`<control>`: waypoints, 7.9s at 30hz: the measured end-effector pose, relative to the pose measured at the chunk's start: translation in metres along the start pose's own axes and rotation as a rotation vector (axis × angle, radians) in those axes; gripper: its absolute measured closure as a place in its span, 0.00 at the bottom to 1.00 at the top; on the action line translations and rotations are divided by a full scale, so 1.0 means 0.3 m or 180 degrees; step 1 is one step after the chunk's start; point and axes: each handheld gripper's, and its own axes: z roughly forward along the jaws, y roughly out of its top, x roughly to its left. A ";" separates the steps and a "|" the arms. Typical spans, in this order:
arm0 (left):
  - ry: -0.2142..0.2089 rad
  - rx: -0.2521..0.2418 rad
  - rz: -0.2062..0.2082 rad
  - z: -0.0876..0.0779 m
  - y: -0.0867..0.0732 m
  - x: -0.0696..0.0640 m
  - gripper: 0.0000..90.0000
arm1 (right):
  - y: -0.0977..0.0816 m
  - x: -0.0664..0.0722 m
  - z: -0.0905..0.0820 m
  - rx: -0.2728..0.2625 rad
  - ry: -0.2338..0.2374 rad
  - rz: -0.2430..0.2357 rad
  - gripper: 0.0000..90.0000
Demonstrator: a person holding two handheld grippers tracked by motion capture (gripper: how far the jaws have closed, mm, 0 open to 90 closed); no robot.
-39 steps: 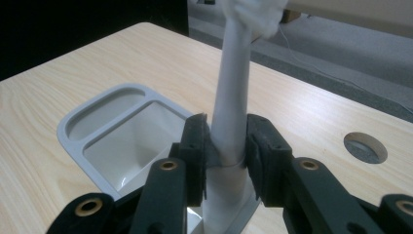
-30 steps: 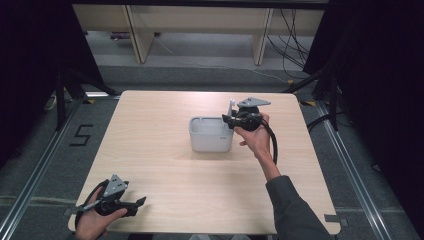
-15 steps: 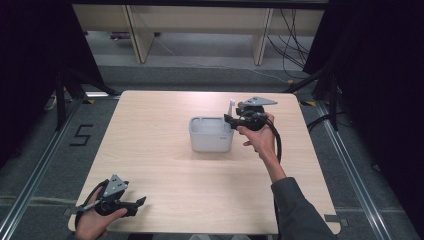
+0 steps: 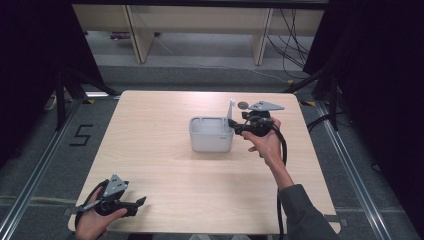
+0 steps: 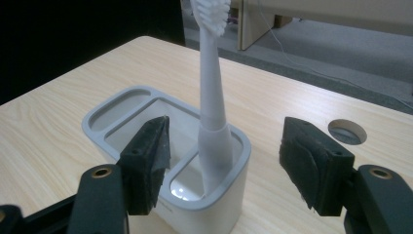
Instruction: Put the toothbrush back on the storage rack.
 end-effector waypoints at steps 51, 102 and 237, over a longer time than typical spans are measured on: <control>0.0001 0.0084 0.0099 -0.005 0.000 0.006 0.18 | -0.084 0.084 -0.115 0.0046 0.0115 -0.0038 0.26; 0.0009 0.0025 0.0035 -0.001 -0.001 0.001 0.18 | -0.200 0.130 -0.176 0.0104 0.0213 -0.0051 0.19; -0.0012 0.0094 0.0282 -0.012 0.006 -0.011 0.18 | -0.552 0.208 -0.358 0.0765 0.0417 0.0221 0.18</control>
